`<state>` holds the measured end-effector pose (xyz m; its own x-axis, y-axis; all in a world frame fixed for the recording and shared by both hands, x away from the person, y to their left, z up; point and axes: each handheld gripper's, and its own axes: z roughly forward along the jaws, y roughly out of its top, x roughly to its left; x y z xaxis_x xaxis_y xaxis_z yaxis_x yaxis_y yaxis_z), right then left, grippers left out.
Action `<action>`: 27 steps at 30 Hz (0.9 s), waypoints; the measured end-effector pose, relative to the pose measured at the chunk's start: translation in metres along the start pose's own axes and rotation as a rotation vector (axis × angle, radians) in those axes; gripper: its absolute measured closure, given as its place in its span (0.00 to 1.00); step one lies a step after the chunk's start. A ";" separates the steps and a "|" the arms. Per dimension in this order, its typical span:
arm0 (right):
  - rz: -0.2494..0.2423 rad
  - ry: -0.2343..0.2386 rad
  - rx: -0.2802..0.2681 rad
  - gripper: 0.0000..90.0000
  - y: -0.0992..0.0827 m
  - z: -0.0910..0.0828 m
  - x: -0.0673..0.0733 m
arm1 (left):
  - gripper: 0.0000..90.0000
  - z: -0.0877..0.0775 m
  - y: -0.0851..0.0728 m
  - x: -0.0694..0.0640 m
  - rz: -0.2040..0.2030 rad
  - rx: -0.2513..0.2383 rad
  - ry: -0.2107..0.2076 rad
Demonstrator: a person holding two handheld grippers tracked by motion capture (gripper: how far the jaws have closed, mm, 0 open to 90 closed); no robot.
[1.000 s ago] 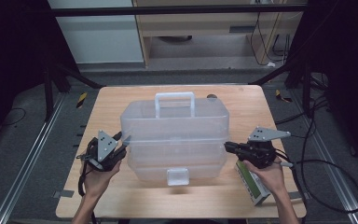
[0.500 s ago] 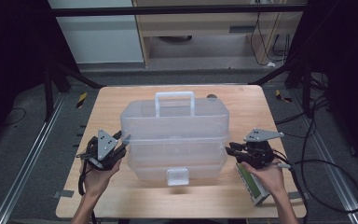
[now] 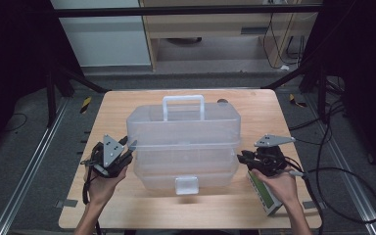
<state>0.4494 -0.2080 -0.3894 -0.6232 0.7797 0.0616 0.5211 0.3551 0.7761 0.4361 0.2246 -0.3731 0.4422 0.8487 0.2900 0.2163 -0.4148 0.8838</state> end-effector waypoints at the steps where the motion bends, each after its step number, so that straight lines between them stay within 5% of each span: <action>1: -0.002 -0.003 0.001 0.81 0.000 0.001 0.000 | 0.76 0.001 0.000 0.001 0.010 -0.009 0.000; 27: 0.020 -0.048 0.081 0.88 0.000 0.020 0.009 | 0.77 0.002 0.006 0.004 0.022 -0.005 0.000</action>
<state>0.4552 -0.1909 -0.4013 -0.5848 0.8099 0.0447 0.5795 0.3786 0.7218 0.4408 0.2250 -0.3673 0.4471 0.8392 0.3094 0.2026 -0.4320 0.8789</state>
